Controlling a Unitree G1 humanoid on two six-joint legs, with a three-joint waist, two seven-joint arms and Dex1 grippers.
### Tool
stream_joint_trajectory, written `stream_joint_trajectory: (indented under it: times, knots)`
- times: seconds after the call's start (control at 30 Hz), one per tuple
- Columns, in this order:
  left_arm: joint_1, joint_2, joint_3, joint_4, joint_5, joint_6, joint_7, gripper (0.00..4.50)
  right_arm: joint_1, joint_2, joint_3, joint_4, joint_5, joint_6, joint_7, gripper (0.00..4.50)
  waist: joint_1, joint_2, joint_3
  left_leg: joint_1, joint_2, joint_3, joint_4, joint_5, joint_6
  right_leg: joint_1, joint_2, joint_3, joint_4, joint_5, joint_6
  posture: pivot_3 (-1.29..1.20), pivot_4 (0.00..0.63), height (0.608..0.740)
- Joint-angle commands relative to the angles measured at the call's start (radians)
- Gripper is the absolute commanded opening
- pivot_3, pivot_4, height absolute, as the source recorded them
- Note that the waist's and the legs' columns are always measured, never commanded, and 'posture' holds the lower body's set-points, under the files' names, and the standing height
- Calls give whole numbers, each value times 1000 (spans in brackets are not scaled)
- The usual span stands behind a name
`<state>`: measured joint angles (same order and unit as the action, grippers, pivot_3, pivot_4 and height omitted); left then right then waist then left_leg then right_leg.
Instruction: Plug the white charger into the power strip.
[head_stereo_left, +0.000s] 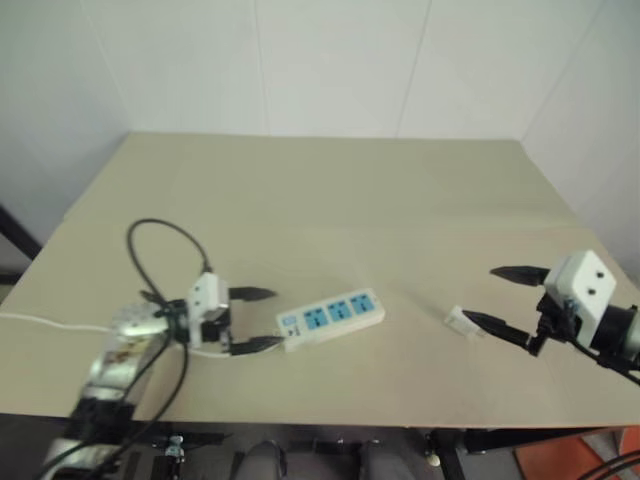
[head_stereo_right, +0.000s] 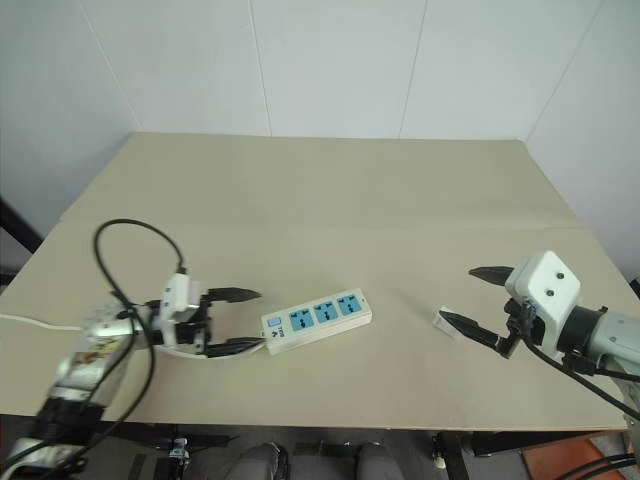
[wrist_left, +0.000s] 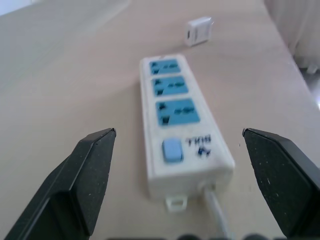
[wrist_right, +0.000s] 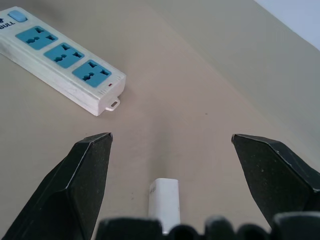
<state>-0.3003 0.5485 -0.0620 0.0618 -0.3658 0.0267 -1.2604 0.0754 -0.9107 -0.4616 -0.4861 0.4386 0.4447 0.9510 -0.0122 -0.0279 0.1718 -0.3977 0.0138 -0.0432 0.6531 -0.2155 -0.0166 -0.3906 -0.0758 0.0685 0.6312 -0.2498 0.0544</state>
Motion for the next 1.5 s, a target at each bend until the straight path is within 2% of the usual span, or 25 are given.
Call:
stream_joint_trajectory:
  times: [0.03, 0.13, 0.3, 0.57, 0.8, 0.97, 1.13, 1.23, 1.37, 1.5]
  knots:
    - [-22, -63, -37, 34, 55, -83, 57, 4407, -8, -2, -19, -39, 24, -1, -12, 4500, -3, 0, 0, 0, 0, 0, 0, 0, 0, 0, 0, 0, 0, 0, 0, 0, 150, 740]
    - [-16, -110, -43, 70, 62, -98, 89, 4407, -1, 0, -27, -47, 31, 1, -15, 4500, -5, 0, 0, 0, 0, 0, 0, 0, 0, 0, 1, 0, 0, 1, 0, 0, 150, 740]
    - [10, -126, -46, 146, 107, -168, 127, 4407, 5, -2, -34, -55, 41, 4, -20, 4500, -4, 0, 0, 0, 0, -1, 0, 0, 0, 0, 0, 0, 0, 0, 0, 0, 150, 740]
    - [50, -111, -46, 192, 110, -203, 127, 4407, -17, -3, -14, -47, 47, 0, -22, 4500, -2, 0, 0, 0, 0, -1, 1, 0, 0, 0, 0, 0, 0, 1, 0, 0, 150, 740]
    - [70, -86, -95, 257, 163, -191, 106, 4407, -37, -6, -9, -51, 56, 3, -26, 4500, -3, 3, -3, 3, 0, -1, 1, 0, 0, 2, 0, 0, 0, 0, 1, 0, 150, 740]
    - [57, -106, -87, 278, 164, -191, 146, 3318, -44, -7, -2, -49, 55, -1, -28, 4500, -5, 10, -7, 5, 0, 0, 0, 0, 0, 4, 1, 1, 1, -2, 5, 0, 150, 740]
    - [-17, -162, -80, 297, 132, -209, 138, 3319, -75, -10, 19, -27, 61, -5, -18, 4500, 0, 14, -9, 7, -1, 0, 1, 0, 0, 5, 0, 2, 1, -2, 6, 0, 150, 740]
    - [-69, -171, -113, 300, 128, -215, 59, 3319, -108, -38, 46, 13, 69, -24, 47, 4500, 6, 13, -9, 5, -1, 0, 1, 0, 0, 5, 0, 1, 0, -1, 6, 0, 150, 740]
    - [-151, -154, -164, 375, 154, -250, -66, 3319, -218, -88, 134, 96, 67, -17, 126, 4500, 2, 11, -8, -2, -1, 0, 6, 0, 1, 1, 0, 1, -2, 1, 6, 0, 150, 740]
    - [-219, -158, -189, 481, 192, -318, -122, 3319, -343, -142, 231, 133, 69, 83, 143, 4500, -1, 10, -7, -2, -1, 0, 6, 0, 1, 1, 0, 1, -2, 3, 3, 0, 150, 740]
